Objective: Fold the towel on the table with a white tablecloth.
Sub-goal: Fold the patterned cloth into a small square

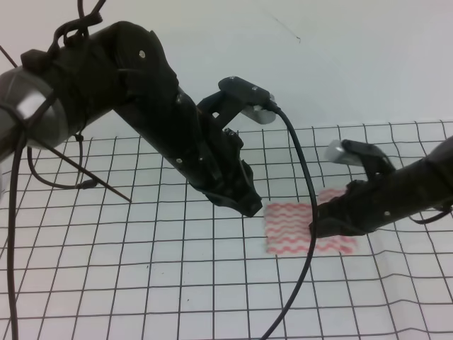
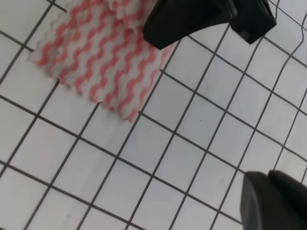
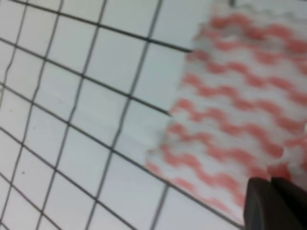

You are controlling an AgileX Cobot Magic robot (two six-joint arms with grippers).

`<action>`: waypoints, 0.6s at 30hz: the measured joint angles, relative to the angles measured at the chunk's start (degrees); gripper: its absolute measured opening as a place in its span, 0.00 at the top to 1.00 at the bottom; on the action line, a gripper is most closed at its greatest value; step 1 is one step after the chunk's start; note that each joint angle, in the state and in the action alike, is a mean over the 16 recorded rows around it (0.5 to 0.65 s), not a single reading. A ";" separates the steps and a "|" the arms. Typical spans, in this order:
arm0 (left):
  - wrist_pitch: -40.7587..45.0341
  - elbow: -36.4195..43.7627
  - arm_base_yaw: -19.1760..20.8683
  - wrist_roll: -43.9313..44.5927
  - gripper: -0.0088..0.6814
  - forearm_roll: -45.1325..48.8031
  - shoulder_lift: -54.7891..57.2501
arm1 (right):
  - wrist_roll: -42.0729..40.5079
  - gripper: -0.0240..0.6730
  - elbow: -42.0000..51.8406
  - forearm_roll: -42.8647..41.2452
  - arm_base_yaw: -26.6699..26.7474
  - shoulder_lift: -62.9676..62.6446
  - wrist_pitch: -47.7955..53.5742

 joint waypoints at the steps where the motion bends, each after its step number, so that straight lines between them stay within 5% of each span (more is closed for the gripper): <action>1: -0.01 0.00 0.00 0.00 0.99 0.07 0.00 | 0.12 0.96 -0.44 0.03 0.58 0.31 0.06; 18: -0.33 0.00 0.00 0.01 0.99 1.27 0.00 | 0.71 0.96 -3.61 0.88 6.02 1.78 0.77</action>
